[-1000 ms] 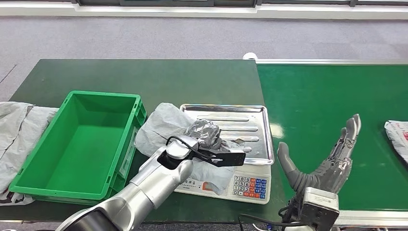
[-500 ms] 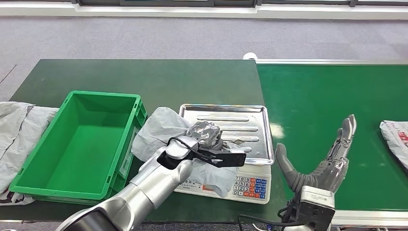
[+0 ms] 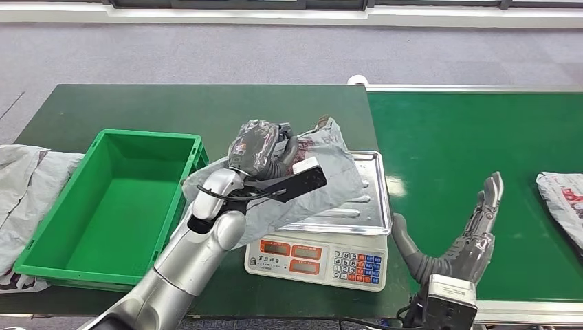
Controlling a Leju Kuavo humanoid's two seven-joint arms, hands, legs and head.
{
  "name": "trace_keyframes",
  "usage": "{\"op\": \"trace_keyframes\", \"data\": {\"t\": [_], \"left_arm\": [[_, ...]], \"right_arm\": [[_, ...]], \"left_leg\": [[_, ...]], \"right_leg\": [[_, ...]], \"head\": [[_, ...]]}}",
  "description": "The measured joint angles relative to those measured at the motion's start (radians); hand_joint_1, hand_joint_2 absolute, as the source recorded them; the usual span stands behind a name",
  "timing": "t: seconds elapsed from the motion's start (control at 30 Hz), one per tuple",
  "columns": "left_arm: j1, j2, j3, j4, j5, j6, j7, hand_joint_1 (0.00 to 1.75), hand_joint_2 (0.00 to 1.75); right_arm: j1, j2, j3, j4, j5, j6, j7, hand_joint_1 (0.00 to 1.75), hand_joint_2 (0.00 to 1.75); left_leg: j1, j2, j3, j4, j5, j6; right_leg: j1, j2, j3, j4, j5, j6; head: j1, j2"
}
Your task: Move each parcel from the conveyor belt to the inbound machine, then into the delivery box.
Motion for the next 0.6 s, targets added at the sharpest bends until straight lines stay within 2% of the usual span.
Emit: {"op": "trace_keyframes", "data": {"t": [0.1,0.2,0.4,0.6], "left_arm": [[0.009,0.013,0.019,-0.035,-0.003,0.023,0.003,1.75,1.75],[0.010,0.048,0.072,-0.081,0.038,0.074,0.005,1.75,1.75],[0.004,0.164,0.283,-0.129,0.198,0.141,-0.055,1.75,1.75],[0.030,0.260,0.552,-0.124,0.445,0.274,-0.223,1.75,1.75]], "right_arm": [[0.002,0.000,0.000,-0.001,0.000,0.000,0.000,0.00,1.75],[0.009,0.000,0.000,-0.003,-0.003,-0.002,0.000,0.00,1.75],[0.038,-0.003,0.000,-0.017,-0.033,-0.006,-0.002,0.00,1.75],[0.061,-0.004,-0.005,-0.026,-0.074,0.007,-0.007,0.00,1.75]], "left_leg": [[0.000,0.000,0.000,0.000,0.000,0.000],[0.000,0.000,0.000,0.000,0.000,0.000],[0.001,0.003,0.001,-0.001,0.001,-0.001],[0.001,0.007,0.002,-0.001,0.000,-0.003]], "right_leg": [[0.000,0.000,0.000,0.000,0.000,0.000],[0.000,0.001,0.000,0.000,0.000,0.000],[0.001,0.003,-0.001,0.003,-0.001,-0.001],[0.001,0.007,-0.003,0.004,-0.001,-0.003]], "head": [[0.000,0.000],[0.000,0.000],[0.000,0.000],[0.000,0.000]]}}
